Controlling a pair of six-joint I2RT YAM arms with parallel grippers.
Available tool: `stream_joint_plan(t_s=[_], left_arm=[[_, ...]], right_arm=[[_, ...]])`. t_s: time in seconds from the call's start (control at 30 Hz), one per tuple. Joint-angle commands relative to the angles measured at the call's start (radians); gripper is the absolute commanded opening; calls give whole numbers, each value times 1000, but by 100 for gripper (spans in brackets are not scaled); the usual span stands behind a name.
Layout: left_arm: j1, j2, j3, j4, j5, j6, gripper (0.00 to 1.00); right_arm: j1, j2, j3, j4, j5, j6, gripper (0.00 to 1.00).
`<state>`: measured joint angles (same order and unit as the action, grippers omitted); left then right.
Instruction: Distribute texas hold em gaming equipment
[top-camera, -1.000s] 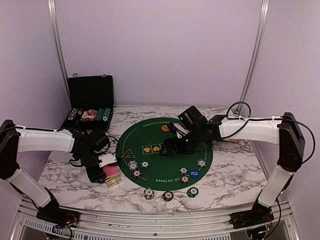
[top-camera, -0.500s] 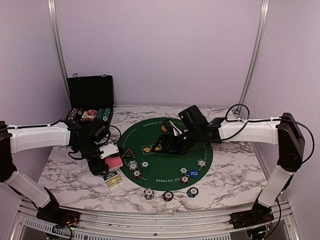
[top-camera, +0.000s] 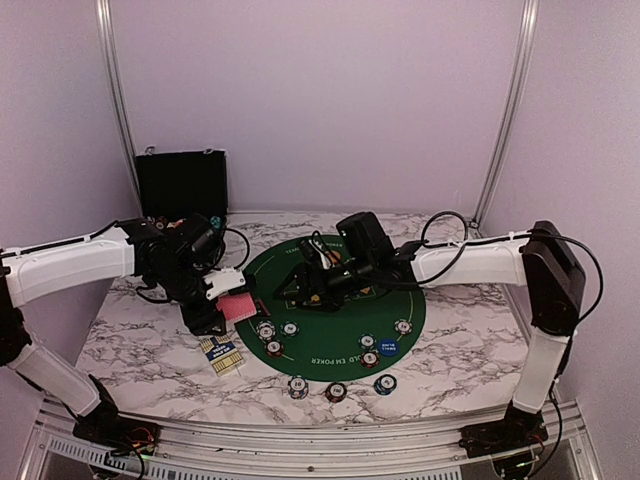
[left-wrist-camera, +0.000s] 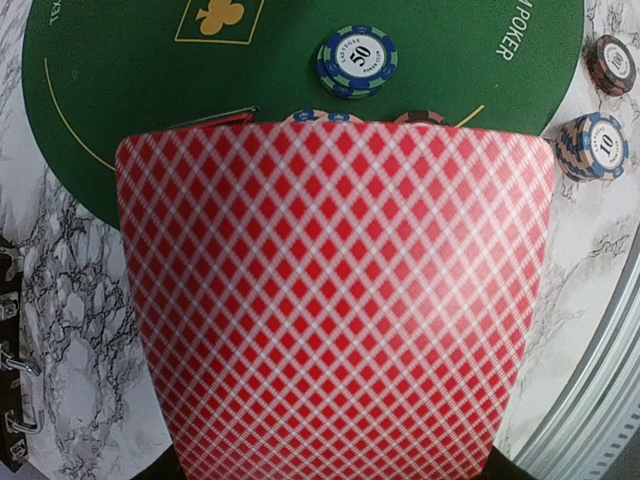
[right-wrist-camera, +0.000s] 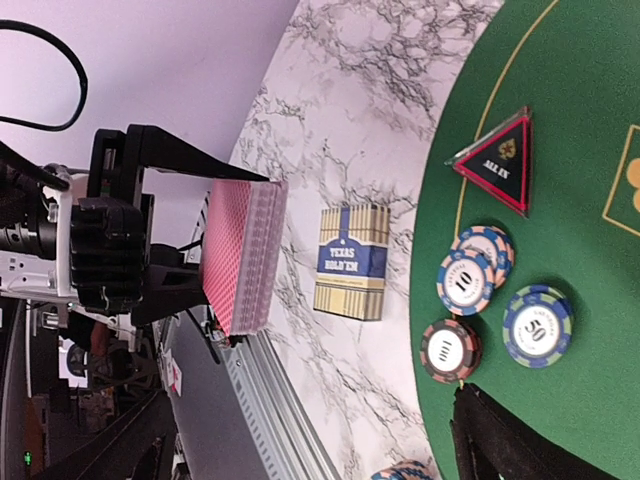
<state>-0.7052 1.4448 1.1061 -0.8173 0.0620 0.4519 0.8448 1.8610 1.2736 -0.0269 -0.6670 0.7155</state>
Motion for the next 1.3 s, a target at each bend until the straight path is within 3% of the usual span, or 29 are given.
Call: stream_joint_plan(t_s=[0.0,0.5,0.83,1.27], left_arm=[[-7,-17,66,-29,21,-10,0],[-28,-3,132,-34,18,-7,0],[-31,-8,152,-34,23,-7,0],[-39,-6,151,-37,28,0,0]], right_arm=[[11,28,43,151,-81,92,93],[21,92,32,412,-160,279,88],[29,134,48,455,-187,312,79],[31,183,97,496,-206,356,78]])
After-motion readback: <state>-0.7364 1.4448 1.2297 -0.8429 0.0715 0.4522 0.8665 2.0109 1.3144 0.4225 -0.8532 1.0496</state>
